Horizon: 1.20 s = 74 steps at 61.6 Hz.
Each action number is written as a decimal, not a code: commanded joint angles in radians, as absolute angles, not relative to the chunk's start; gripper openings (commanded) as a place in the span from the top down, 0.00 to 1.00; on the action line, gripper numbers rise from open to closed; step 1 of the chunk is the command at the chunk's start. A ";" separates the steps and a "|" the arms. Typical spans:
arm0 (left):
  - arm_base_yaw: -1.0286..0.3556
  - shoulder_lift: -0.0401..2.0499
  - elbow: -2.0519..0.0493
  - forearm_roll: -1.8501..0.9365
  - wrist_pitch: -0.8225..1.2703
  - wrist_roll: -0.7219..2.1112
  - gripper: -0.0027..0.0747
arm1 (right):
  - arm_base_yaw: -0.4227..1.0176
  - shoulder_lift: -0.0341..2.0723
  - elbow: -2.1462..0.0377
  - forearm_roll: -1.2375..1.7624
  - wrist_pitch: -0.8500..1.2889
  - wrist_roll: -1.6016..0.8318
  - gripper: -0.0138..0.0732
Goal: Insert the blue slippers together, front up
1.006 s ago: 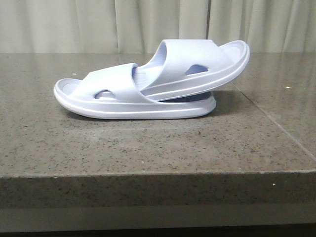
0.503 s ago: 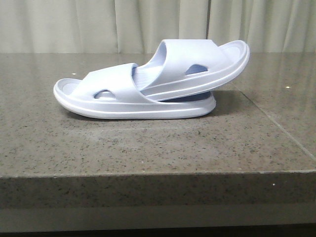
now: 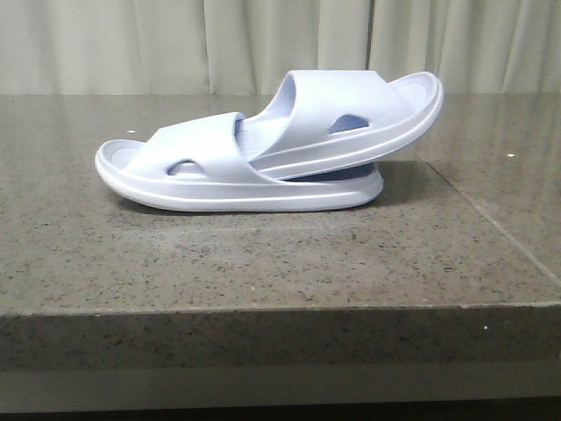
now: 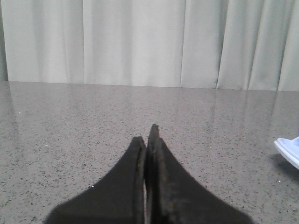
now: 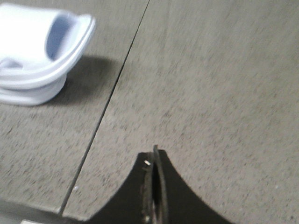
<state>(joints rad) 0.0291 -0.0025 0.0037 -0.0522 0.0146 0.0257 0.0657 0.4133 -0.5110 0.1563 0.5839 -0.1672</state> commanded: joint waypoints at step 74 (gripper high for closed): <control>0.024 -0.019 0.010 -0.057 -0.070 0.018 0.99 | 0.007 -0.027 0.022 0.065 -0.064 -0.073 0.98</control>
<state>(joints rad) 0.0291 -0.0025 0.0037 -0.0522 0.0130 0.0257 0.0116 -0.0110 0.0253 0.1324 0.0587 -0.1417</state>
